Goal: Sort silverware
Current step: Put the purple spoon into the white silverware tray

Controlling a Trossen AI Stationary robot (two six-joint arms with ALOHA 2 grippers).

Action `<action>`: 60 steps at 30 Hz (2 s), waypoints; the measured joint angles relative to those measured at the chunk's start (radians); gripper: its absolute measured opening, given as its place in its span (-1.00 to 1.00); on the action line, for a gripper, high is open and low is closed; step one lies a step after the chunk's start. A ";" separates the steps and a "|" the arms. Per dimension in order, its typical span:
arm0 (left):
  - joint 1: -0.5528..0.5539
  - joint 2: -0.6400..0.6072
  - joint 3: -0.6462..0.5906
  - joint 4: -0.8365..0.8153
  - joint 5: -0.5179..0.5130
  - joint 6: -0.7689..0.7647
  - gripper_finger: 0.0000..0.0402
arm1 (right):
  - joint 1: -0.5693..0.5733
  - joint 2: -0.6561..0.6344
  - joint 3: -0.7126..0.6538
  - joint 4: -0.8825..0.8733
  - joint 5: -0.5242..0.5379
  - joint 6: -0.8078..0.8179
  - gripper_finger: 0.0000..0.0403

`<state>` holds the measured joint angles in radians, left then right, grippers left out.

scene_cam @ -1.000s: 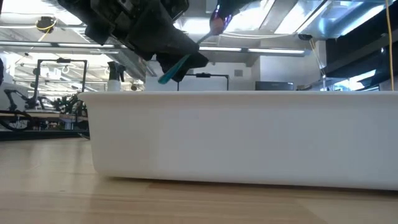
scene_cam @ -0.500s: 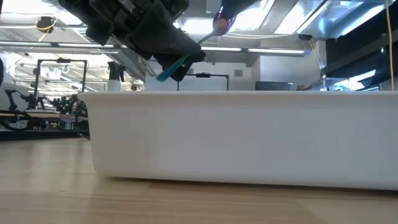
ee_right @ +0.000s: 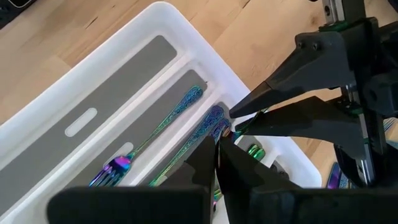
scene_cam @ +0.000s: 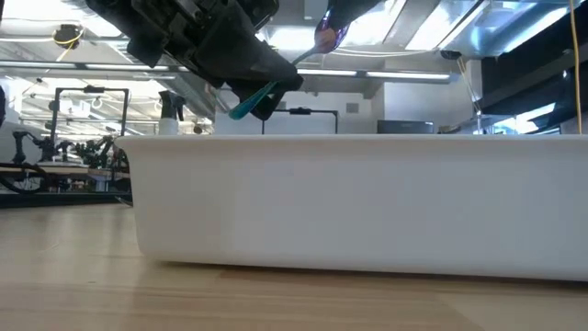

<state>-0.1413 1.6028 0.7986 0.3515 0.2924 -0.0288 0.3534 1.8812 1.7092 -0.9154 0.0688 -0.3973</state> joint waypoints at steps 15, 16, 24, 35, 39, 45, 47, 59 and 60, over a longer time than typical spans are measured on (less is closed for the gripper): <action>0.000 0.000 0.000 -0.002 -0.011 0.010 -0.99 | 0.000 0.000 0.000 -0.002 0.017 0.001 -1.00; 0.000 0.000 0.000 -0.002 -0.012 0.010 -0.99 | 0.000 0.000 0.000 -0.002 0.018 0.005 -1.00; 0.000 0.000 0.000 -0.002 -0.015 0.010 -1.00 | 0.000 0.000 0.000 -0.001 0.019 0.060 -0.93; 0.000 0.000 0.000 -0.002 -0.019 0.007 -1.00 | 0.000 0.000 0.000 0.016 0.040 0.079 -0.62; 0.000 0.000 0.000 -0.015 -0.042 0.015 -1.00 | 0.000 0.000 0.010 0.015 0.054 0.126 -0.51; 0.018 0.000 0.000 -0.036 -0.043 0.009 -1.00 | 0.007 0.000 0.088 -0.050 0.063 0.179 -0.43; 0.019 0.000 0.000 -0.029 -0.043 0.010 -1.00 | 0.016 0.000 0.122 -0.094 0.087 0.185 -0.43; 0.046 0.000 0.000 -0.085 -0.189 0.084 -1.00 | 0.123 -0.001 0.237 -0.432 0.319 0.418 -0.43; 0.046 0.000 0.000 -0.085 -0.213 0.093 -1.00 | 0.136 -0.001 0.236 -0.455 0.339 0.452 -0.43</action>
<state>-0.0952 1.6028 0.7986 0.2667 0.0795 0.0644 0.4893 1.8801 1.9457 -1.3707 0.4078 0.0551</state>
